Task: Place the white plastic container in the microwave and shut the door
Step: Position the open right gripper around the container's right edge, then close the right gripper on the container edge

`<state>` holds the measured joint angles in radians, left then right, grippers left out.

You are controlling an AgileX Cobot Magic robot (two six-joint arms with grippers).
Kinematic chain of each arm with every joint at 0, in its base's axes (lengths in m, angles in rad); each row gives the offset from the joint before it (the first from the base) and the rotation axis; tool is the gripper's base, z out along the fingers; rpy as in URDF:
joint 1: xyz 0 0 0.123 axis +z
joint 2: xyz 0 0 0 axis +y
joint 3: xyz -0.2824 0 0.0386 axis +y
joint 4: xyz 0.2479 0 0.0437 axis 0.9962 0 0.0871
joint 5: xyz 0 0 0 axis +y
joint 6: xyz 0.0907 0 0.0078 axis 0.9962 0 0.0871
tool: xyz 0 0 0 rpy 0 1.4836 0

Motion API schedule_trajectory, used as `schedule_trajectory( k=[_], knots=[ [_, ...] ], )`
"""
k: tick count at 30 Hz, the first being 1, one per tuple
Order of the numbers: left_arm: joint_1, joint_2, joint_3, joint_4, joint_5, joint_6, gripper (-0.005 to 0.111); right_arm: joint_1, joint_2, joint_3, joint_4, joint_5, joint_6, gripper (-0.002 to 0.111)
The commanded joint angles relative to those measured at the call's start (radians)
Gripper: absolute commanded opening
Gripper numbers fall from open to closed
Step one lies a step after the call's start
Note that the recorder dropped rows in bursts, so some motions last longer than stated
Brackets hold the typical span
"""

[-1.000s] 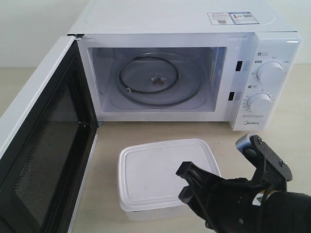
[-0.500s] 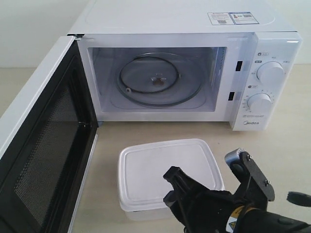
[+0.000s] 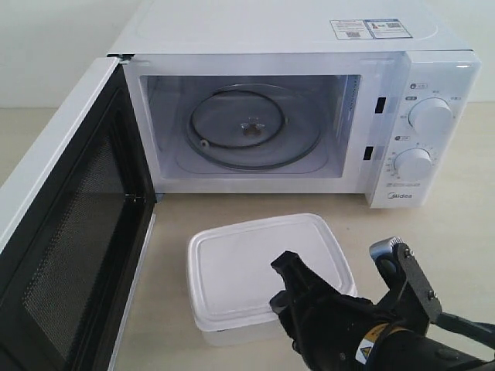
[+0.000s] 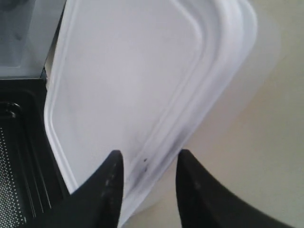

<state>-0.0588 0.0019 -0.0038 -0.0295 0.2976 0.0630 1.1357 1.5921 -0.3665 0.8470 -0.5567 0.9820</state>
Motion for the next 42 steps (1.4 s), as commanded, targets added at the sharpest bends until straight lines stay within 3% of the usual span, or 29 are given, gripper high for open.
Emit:
schedule_trajectory(
  k=[1,3,21,24,26,28,30,36,42],
  knots=[
    [0.002,-0.002,0.004,0.001,-0.001,0.006,0.004,0.001,0.003,0.005,0.013,-0.004,-0.065,0.009],
    [0.002,-0.002,0.004,0.001,-0.001,0.006,0.004,0.001,0.003,0.005,0.015,-0.004,-0.099,0.0],
    [0.002,-0.002,0.004,0.001,-0.001,0.006,0.004,0.001,-0.146,0.005,0.068,0.023,-0.44,0.0],
    [0.002,-0.002,0.004,0.001,-0.001,0.006,0.004,-0.001,-0.152,0.005,0.129,0.023,-0.485,0.01],
    [0.002,-0.002,0.004,0.001,-0.001,0.006,0.004,-0.001,-0.152,0.005,0.136,0.023,-0.487,0.028],
    [0.002,-0.002,0.004,0.001,-0.001,0.006,0.004,-0.001,-0.152,0.005,0.136,0.033,-0.474,0.055],
    [0.002,-0.002,0.004,0.001,-0.001,0.006,0.004,-0.001,-0.147,0.005,0.141,0.043,-0.449,0.068],
    [0.002,-0.002,0.004,0.001,-0.001,0.006,0.004,-0.001,-0.11,0.005,0.129,-0.01,-0.374,0.045],
    [0.002,-0.002,0.004,0.001,-0.001,0.006,0.004,-0.001,-0.105,0.005,0.098,-0.029,-0.354,0.052]
  ],
)
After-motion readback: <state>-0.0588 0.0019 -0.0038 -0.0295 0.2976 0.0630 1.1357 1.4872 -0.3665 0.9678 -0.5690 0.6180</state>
